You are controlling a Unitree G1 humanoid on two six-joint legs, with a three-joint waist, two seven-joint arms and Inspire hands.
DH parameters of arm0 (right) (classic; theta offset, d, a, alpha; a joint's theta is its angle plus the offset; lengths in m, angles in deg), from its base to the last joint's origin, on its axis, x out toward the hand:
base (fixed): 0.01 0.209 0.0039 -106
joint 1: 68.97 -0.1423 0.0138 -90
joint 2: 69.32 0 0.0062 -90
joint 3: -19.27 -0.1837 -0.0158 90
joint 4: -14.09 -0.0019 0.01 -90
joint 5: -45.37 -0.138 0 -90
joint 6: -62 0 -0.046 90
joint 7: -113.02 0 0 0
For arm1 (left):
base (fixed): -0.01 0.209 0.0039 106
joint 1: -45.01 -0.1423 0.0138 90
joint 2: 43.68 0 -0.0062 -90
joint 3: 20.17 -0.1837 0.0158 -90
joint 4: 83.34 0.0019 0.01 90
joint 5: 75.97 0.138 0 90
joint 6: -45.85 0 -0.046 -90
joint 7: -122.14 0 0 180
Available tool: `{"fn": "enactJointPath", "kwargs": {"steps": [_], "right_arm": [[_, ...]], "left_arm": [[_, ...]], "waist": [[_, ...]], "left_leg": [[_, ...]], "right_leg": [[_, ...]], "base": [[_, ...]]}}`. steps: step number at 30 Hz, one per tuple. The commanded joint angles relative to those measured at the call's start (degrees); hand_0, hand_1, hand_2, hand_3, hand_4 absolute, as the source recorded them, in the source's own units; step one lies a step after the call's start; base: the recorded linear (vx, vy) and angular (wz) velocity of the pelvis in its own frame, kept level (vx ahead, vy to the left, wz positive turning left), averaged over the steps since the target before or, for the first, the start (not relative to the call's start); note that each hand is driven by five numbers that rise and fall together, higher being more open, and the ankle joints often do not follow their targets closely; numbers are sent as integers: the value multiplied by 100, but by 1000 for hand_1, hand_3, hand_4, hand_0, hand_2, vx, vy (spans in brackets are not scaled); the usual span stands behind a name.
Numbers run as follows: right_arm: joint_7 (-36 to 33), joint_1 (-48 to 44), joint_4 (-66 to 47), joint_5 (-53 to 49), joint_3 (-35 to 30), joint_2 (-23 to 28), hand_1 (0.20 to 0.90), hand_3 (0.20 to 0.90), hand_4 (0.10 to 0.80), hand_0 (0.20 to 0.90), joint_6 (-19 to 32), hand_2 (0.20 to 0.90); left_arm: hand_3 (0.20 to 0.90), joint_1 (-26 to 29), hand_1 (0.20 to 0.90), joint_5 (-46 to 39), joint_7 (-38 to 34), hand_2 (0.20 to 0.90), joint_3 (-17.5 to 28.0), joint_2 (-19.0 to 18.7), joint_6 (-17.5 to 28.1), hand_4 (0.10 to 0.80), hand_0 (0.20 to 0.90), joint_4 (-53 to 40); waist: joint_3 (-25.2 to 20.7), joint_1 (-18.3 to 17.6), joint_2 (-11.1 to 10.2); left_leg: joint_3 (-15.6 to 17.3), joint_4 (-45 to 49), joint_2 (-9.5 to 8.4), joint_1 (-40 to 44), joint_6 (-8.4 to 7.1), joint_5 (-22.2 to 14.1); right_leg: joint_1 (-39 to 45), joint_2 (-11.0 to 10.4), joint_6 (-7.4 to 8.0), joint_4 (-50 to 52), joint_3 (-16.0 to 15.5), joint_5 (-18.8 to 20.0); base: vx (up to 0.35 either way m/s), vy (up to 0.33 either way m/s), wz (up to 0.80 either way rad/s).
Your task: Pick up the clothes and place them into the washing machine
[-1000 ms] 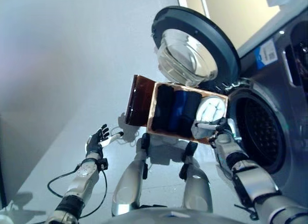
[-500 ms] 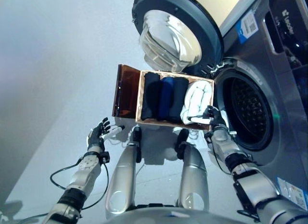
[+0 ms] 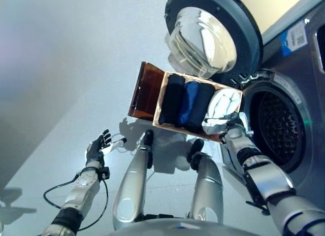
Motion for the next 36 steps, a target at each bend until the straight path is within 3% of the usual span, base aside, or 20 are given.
{"fn": "enactJointPath", "kwargs": {"steps": [1,13,14,18,26,27,28,36], "right_arm": [[-251,-734,374,335,264,366,900,900,800,900,185,900],[-36,-1151,952,569,367,271,900,900,800,900,13,900],[-9,-1181,995,595,377,311,900,900,800,900,-10,900],[129,-1289,1116,698,390,491,900,900,800,900,-45,900],[208,-1415,1097,794,472,542,900,900,800,900,-47,900],[222,-1417,1076,823,508,511,472,472,494,472,-38,472],[233,-1417,1069,833,514,507,200,200,300,200,-40,200],[239,-1372,1013,835,534,538,200,200,300,200,-39,200]], "left_arm": [[900,-185,900,-4,-128,900,-87,-424,376,800,900,-597],[900,-117,900,48,-96,900,-195,-491,438,800,900,-739],[900,-134,900,46,-81,900,-191,-501,444,800,900,-793],[900,-219,900,20,-14,900,-176,-525,472,800,900,-1008],[900,-126,900,2,6,900,-199,-489,465,800,900,-1001],[900,-90,900,-3,3,900,-204,-489,474,800,900,-1014],[900,-84,900,-4,7,900,-201,-497,478,800,900,-1025],[900,-70,900,-11,34,900,-209,-522,463,800,900,-1051]], "waist": [[-271,189,176],[-180,395,434],[-193,440,477],[-180,540,604],[-167,575,664],[-166,563,681],[-168,561,685],[-176,530,658]], "left_leg": [[-132,311,146,126,-270,-351],[-105,364,6,-91,-194,-321],[-137,442,20,-65,-200,-536],[-130,511,-38,-239,-183,-528],[-52,629,-107,-495,-136,-509],[-50,675,-110,-522,-128,-522],[-55,685,-112,-527,-125,-529],[-41,715,-126,-535,-123,-539]], "right_leg": [[417,-300,413,-812,519,729],[271,-411,438,-738,492,740],[265,-401,498,-603,526,541],[81,-496,517,-467,555,514],[-200,-547,501,-324,632,503],[-233,-557,500,-290,650,502],[-237,-560,500,-284,653,502],[-211,-556,505,-326,668,522]], "base": [[-16,15,5],[1,17,4],[83,-5,2],[9,7,9],[-6,10,4],[0,0,0],[0,0,0],[-2,4,1]]}}
